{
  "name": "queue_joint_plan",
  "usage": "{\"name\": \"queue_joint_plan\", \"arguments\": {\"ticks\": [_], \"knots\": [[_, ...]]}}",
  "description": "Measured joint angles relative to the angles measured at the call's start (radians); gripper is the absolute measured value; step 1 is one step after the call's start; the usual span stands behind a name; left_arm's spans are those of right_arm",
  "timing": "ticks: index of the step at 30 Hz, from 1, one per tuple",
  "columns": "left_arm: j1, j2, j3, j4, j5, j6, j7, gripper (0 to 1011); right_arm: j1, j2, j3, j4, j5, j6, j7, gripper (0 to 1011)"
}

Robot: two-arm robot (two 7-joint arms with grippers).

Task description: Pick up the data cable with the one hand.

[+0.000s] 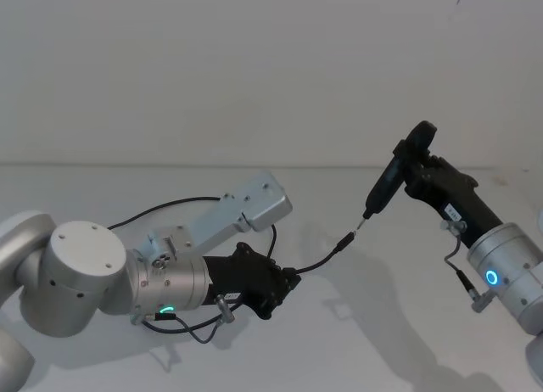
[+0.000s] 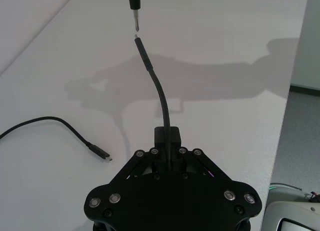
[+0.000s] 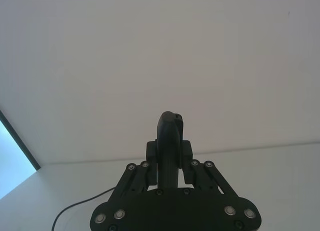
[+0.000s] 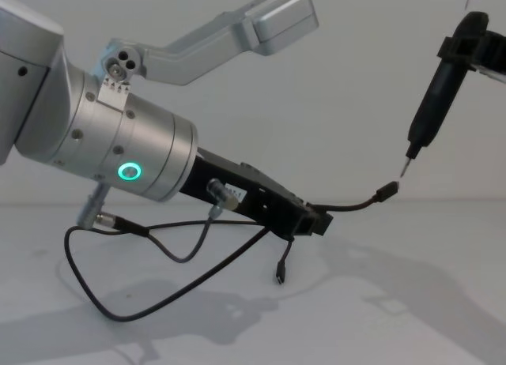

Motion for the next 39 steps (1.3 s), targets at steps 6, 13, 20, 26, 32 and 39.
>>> {"name": "queue_joint_plan", "arguments": {"ticks": [6,13,20,26,32,39], "knots": [[0.000,0.000,0.000,0.000,0.000,0.000,0.000,41,0.006,0.002,-0.006,0.013,0.005,-0.004,0.001,279],[0.000,0.000,0.000,0.000,0.000,0.000,0.000,41,0.012,0.004,-0.013,0.023,0.009,-0.009,0.002,279],[0.000,0.000,0.000,0.000,0.000,0.000,0.000,41,0.014,0.009,-0.019,0.029,0.016,-0.013,0.003,279],[0.000,0.000,0.000,0.000,0.000,0.000,0.000,41,0.014,0.014,-0.023,0.029,0.021,-0.013,0.003,279],[0.000,0.000,0.000,0.000,0.000,0.000,0.000,41,0.014,0.017,-0.025,0.029,0.023,-0.014,0.003,279],[0.000,0.000,0.000,0.000,0.000,0.000,0.000,41,0.013,0.019,-0.027,0.028,0.025,-0.014,0.002,279]]}}
